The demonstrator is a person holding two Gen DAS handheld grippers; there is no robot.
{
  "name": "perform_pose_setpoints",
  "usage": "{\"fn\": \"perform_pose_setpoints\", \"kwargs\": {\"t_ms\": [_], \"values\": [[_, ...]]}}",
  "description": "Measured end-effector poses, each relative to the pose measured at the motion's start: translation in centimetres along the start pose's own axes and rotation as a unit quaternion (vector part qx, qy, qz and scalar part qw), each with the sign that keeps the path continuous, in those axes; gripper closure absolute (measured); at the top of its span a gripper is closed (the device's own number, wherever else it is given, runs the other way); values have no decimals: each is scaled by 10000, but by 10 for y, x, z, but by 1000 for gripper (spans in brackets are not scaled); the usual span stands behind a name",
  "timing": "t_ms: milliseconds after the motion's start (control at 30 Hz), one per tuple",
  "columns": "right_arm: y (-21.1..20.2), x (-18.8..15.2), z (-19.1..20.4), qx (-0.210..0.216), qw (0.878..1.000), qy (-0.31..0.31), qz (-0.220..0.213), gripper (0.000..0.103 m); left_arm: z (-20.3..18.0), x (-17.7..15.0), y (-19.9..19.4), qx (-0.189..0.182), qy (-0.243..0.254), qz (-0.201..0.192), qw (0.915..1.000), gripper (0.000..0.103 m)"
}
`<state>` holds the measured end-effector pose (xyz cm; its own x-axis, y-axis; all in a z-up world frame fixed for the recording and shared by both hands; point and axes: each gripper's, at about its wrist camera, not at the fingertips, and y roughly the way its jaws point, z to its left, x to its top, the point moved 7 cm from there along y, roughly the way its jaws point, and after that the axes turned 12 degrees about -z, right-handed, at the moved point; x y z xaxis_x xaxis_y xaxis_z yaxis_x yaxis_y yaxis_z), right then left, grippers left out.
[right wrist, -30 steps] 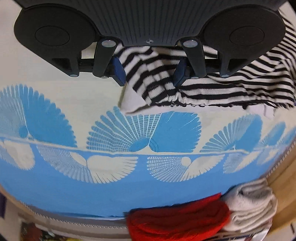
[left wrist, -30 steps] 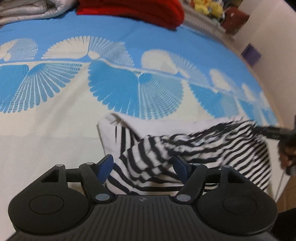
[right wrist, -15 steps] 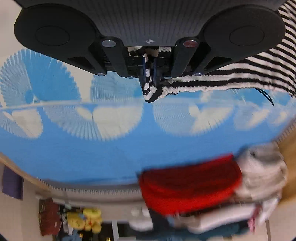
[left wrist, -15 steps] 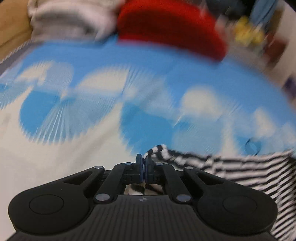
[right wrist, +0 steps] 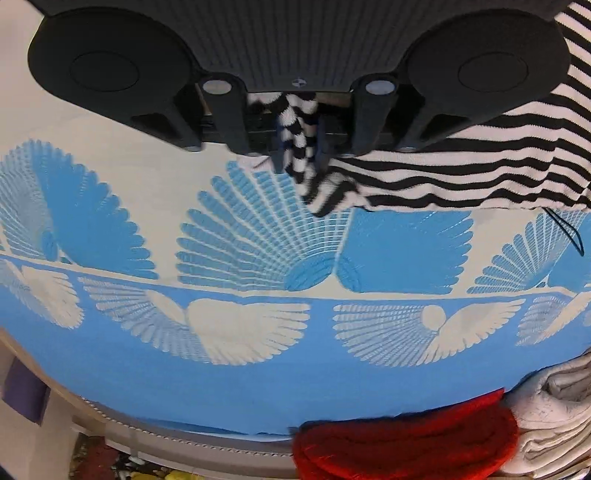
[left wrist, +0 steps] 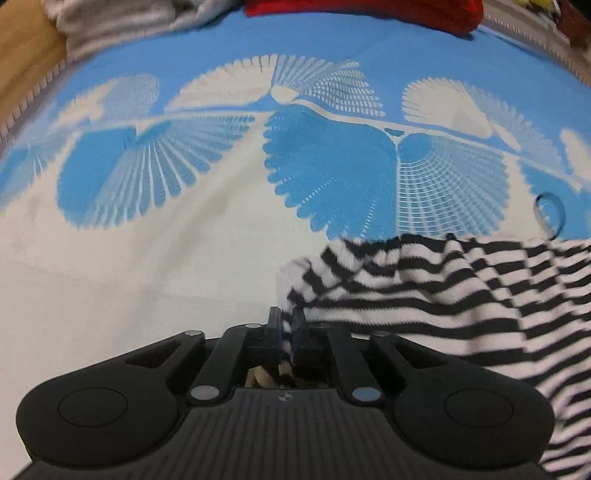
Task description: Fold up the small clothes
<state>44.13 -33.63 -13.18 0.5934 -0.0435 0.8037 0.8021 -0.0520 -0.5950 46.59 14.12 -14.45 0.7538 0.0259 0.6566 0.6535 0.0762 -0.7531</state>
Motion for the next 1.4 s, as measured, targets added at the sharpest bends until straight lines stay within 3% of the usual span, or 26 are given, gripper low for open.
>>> {"fn": "perform_pose_setpoints", "kwargs": {"t_ms": [67,200,333,400,467,600,667,700,767,833,867,900,933,1033,1133,1233,1333,1400], "values": [[-21,9,-12,-5,9995,286,-123,65,10,2,-14,-341,-421,124,9985,55],[-82,21,-40,184,9946,939,-407,62,34,8,-63,-670,-794,-268,9942,55],[-126,4,-65,404,9856,1639,-63,56,52,-8,-109,-1228,-1622,-131,9790,55],[-144,-16,-68,548,9838,1701,129,52,58,-21,-131,-1336,-1687,-105,9765,55],[-154,-44,-68,591,9855,1544,389,49,63,-41,-143,-1270,-1539,-21,9799,53],[-146,-96,-75,399,9792,1755,936,49,72,-94,-118,-1145,-1705,482,9775,52],[-139,-105,-77,177,9755,1915,1070,50,75,-115,-98,-924,-2054,1225,9666,59],[-138,-105,-76,170,9759,1929,1011,50,75,-110,-95,-1098,-2243,1070,9624,58],[-131,-110,-71,274,9759,1869,1094,52,66,-106,-91,-1358,-2057,1003,9639,57],[-126,-117,-70,338,9723,1958,1229,59,62,-120,-83,-1211,-2022,1260,9636,60],[-125,-117,-70,439,9695,2063,1245,64,61,-125,-82,-1207,-2056,1333,9620,73],[-125,-116,-70,542,9673,2155,1220,79,60,-127,-83,-1285,-2045,1350,9610,91],[-126,-113,-70,588,9666,2197,1180,97,59,-125,-85,-1341,-2009,1262,9621,100],[-142,-105,-75,580,9662,2356,866,101,72,-108,-105,-1384,-2186,563,9643,101],[-172,-91,-93,655,9535,2929,270,102,86,-102,-129,-1234,-2330,56,9646,102],[-188,-97,-105,522,9488,3107,237,103,85,-120,-130,-1003,-2092,291,9723,101],[-174,-119,-104,244,9538,2883,813,103,73,-139,-113,-841,-1641,977,9780,101],[-163,-130,-95,74,9604,2564,1090,102,67,-142,-112,-724,-1445,1040,9814,97]]}}
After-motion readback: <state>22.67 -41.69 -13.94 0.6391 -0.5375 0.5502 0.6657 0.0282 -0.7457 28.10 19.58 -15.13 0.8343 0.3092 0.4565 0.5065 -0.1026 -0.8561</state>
